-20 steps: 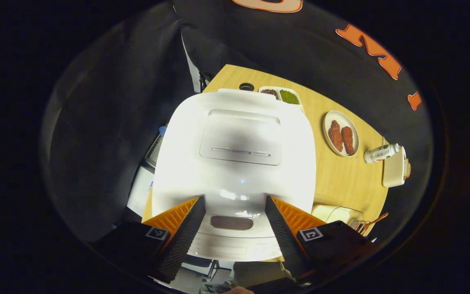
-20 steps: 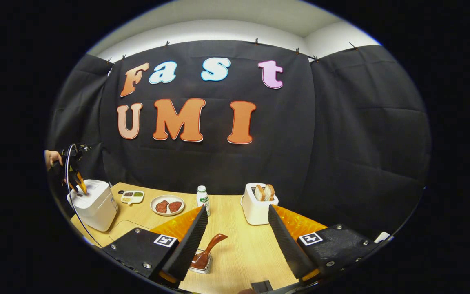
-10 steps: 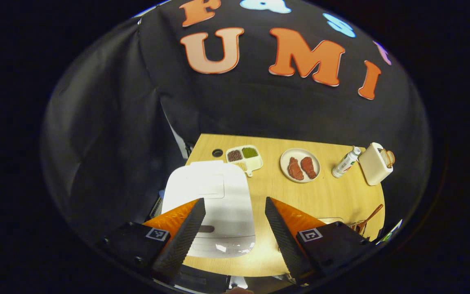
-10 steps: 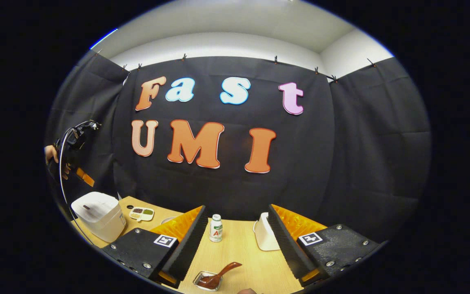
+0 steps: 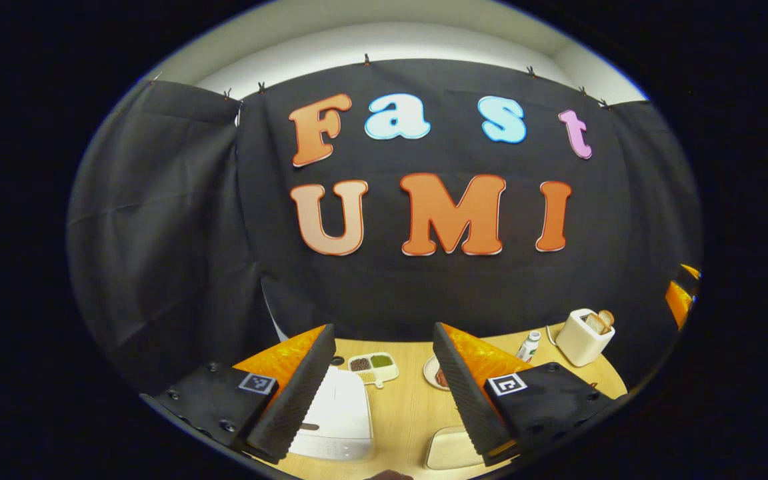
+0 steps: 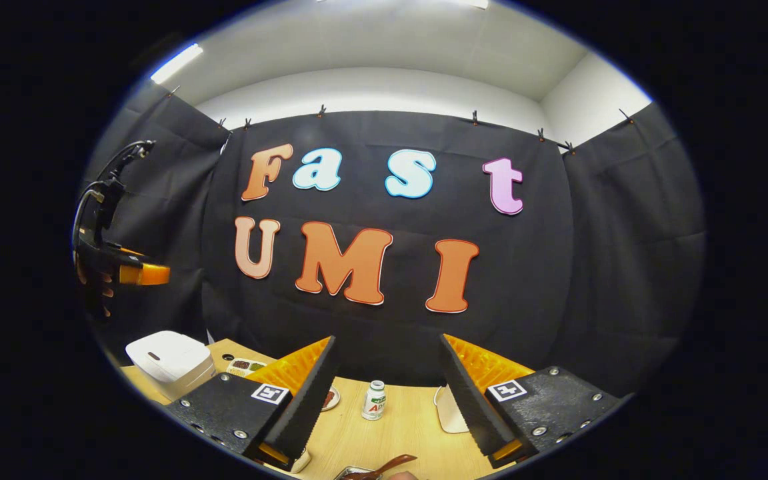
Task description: Close the left gripper, press the button to open the rice cooker; take a wooden spoon from the chopstick holder with the right hand, scoop a spoonful of rice and pour it into the rice cooker, then put the wooden spoon back into the chopstick holder.
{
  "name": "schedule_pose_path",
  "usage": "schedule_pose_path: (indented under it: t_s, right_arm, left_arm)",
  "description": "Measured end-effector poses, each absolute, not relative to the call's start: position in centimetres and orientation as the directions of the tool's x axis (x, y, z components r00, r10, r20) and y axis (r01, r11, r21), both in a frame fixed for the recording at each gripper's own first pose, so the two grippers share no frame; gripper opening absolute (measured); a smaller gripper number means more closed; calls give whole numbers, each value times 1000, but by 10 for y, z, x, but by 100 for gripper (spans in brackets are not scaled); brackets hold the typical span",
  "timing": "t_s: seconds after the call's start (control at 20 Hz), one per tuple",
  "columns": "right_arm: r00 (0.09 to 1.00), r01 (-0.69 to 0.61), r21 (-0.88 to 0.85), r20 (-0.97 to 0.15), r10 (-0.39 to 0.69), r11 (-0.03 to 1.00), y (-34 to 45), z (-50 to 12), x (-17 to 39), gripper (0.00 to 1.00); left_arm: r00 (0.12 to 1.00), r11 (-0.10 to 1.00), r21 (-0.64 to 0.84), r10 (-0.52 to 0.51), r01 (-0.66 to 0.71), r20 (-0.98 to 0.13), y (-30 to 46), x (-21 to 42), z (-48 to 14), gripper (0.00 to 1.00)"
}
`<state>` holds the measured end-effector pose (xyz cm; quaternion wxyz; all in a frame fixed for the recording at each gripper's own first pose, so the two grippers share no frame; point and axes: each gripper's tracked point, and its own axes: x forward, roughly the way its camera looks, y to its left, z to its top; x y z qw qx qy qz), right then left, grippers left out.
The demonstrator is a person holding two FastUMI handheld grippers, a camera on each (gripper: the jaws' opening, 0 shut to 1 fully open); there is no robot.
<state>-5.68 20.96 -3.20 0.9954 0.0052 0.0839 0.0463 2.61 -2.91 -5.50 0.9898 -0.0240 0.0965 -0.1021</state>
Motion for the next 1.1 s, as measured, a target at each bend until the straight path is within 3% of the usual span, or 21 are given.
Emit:
schedule_pose_path:
  t_s: [0.25,0.45,0.5,0.7,0.8,0.95,1.1]
  right_arm:
    - [984,-119,35,-128,122,992,226,-30,-48,93]
    - [985,-147,28,-90,149,989,237,-18,-42,93]
    - [984,-151,29,-87,153,988,240,-18,-41,88]
    - [982,-174,8,-76,174,985,251,-17,-38,88]
    - [981,-178,6,-77,178,984,254,-17,-39,93]
    - [980,-181,9,-79,181,983,257,-16,-40,88]
    - [980,-183,9,-77,183,983,258,-17,-39,93]
  left_arm:
    - [982,981,-72,-185,182,-48,-28,13,-34,100]
    - [987,983,-91,-163,161,-13,-20,7,-33,100]
    - [989,985,-96,-148,147,-5,-15,7,-31,99]
    - [994,989,-106,-104,106,21,3,11,-29,99]
    - [995,989,-112,-92,94,27,9,9,-29,99]
    - [997,991,-114,-71,75,31,18,11,-29,100]
    - [998,991,-113,-64,67,29,21,9,-31,100]
